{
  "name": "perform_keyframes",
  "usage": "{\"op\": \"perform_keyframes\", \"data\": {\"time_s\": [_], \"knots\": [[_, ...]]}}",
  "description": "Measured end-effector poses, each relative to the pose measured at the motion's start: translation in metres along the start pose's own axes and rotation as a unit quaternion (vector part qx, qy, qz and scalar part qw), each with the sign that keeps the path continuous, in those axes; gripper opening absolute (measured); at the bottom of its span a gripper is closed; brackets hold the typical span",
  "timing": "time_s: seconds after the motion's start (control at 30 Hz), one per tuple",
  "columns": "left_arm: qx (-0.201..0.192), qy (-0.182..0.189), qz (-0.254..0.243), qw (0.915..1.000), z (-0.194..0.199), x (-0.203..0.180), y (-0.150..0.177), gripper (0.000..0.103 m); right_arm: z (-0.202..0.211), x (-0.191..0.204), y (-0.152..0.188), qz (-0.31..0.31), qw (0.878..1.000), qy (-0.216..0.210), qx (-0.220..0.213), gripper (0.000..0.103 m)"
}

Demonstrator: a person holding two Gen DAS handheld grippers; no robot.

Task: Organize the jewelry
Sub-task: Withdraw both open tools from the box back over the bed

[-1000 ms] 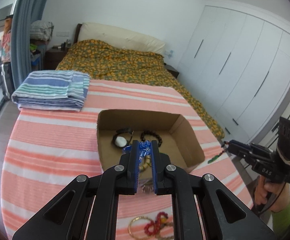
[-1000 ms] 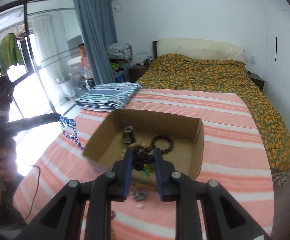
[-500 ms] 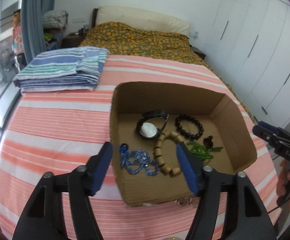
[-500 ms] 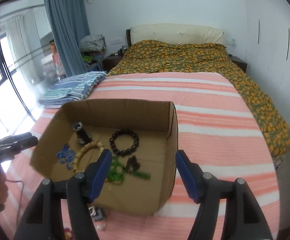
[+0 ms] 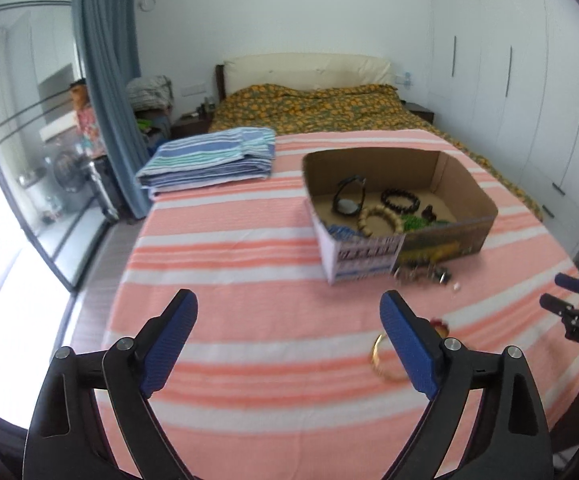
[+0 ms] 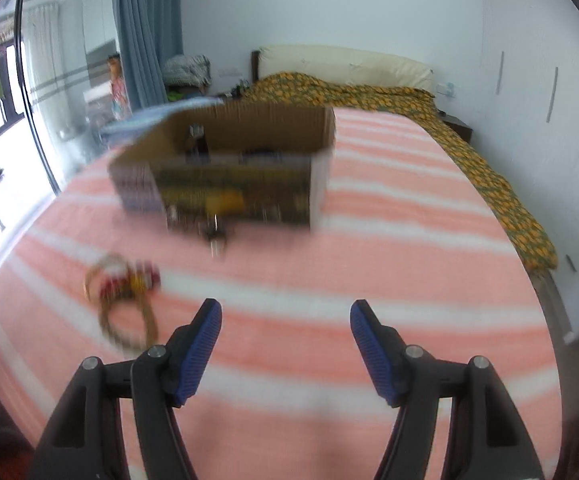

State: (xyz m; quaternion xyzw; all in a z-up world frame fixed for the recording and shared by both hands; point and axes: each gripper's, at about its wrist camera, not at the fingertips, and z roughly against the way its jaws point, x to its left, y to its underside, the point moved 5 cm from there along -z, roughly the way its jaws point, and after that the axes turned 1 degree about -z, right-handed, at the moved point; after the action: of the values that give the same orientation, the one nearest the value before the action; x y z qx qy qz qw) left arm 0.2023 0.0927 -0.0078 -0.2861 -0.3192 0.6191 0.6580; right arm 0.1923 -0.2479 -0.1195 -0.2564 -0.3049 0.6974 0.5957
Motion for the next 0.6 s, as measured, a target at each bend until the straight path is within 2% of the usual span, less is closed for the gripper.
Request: {"op": "perform_keyframes", "data": {"time_s": [0.1,0.2,0.33,0.6], "knots": [[-0.012,-0.028,0.012,0.9995,0.033,0.016,0.025,0.099,0.008,0.007,0.028,-0.009,1.000,0.017,0.005,0.068],[-0.005,-0.028,0.037,0.9989,0.044,0.021,0.052,0.100,0.010,0.019,0.046,-0.011,1.000,0.022,0.011,0.071],[0.021,0.010,0.068,0.9974,0.021,0.003,0.094,0.100,0.008,0.038,0.060,-0.005,1.000,0.021,0.014,0.072],[0.024,0.012,0.072,0.9971,-0.031,-0.028,0.133,0.099,0.001,0.056,0.077,0.000,0.999,0.025,0.021,0.075]]}}
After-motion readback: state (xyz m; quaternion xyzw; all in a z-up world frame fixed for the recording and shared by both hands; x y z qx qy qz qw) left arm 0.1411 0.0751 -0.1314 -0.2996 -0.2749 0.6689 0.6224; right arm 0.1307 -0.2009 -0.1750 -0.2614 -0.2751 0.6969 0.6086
